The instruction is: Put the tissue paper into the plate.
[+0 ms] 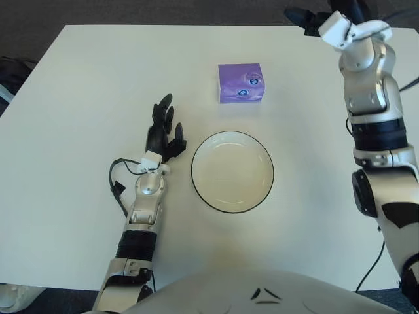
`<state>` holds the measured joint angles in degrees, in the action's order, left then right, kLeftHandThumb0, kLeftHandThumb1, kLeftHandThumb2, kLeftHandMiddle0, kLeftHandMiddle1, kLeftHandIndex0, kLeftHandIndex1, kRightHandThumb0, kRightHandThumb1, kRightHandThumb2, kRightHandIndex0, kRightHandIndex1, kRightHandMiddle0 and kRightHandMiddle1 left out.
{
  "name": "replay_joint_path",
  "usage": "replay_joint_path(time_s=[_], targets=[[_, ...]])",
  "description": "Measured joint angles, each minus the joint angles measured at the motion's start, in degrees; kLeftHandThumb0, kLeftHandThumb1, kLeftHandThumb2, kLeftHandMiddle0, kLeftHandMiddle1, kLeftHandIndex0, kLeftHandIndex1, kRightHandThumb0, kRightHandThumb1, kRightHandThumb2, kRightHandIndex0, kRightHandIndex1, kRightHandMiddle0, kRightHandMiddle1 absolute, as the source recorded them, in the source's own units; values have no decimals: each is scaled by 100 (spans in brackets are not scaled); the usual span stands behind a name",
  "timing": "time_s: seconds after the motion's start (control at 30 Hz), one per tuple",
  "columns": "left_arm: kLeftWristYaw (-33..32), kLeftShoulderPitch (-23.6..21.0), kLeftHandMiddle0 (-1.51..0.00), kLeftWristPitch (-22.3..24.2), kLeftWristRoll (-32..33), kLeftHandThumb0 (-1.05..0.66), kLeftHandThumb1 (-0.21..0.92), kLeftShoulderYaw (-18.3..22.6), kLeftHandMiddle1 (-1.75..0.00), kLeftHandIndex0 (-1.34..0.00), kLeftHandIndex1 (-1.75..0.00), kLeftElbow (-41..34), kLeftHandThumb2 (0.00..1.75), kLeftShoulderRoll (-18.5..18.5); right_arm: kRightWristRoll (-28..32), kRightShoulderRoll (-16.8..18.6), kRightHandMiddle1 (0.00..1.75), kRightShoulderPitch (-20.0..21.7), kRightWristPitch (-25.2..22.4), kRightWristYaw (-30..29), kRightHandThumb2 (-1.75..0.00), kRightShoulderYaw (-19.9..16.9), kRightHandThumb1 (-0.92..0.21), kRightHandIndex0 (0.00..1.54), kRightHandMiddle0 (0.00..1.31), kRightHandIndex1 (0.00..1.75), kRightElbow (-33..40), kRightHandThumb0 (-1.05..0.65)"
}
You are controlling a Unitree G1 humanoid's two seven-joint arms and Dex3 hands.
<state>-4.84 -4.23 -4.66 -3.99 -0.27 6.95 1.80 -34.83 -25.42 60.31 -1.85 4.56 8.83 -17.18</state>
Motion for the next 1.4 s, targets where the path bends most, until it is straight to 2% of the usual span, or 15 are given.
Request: replay_joint_path(time_s=[0.1,0.23,0.4,0.63,1.0,1.23,1.4], targets=[[-1,0,-32,0,-4,-80,92,-7,-1,0,-62,-1,82,1,82,28,47,128,490,157,-57,229,-92,19,0,1,-377,-82],[-7,-1,-32,0,-42,-80,92,-22,-1,0,-62,-3,82,1,205,155,48,164,1385,152,-58,523,-92,20,0,1,-1155,-89],[-17,4,-32,0,-74,-80,92,-22,-1,0,-62,-1,81,-11,76,210,39,249,2027,-31,-60,834,-92,18,0,0,-2135,-98],[-38,-1,-32,-6,-88,-80,92,-21,-1,0,-62,12,81,-61,-382,300,27,731,2109,-399,-63,1266,-92,11,0,0,-3285,-104],[-102,-10,-33,-37,-130,-80,92,-34,-1,0,-60,45,80,-101,-672,754,20,1463,2094,-795,-67,1732,-92,7,0,0,-4069,-105],[-149,-5,-33,-102,-187,-82,92,-50,-1,0,-60,66,79,-119,-811,1066,12,1523,2070,-1068,-71,2029,-92,4,0,0,-4495,-105],[-186,-5,-34,-156,-210,-83,92,-60,-2,0,-61,91,78,-143,-920,1122,8,1479,2123,-1101,-72,2213,-92,4,0,0,-4596,-105]])
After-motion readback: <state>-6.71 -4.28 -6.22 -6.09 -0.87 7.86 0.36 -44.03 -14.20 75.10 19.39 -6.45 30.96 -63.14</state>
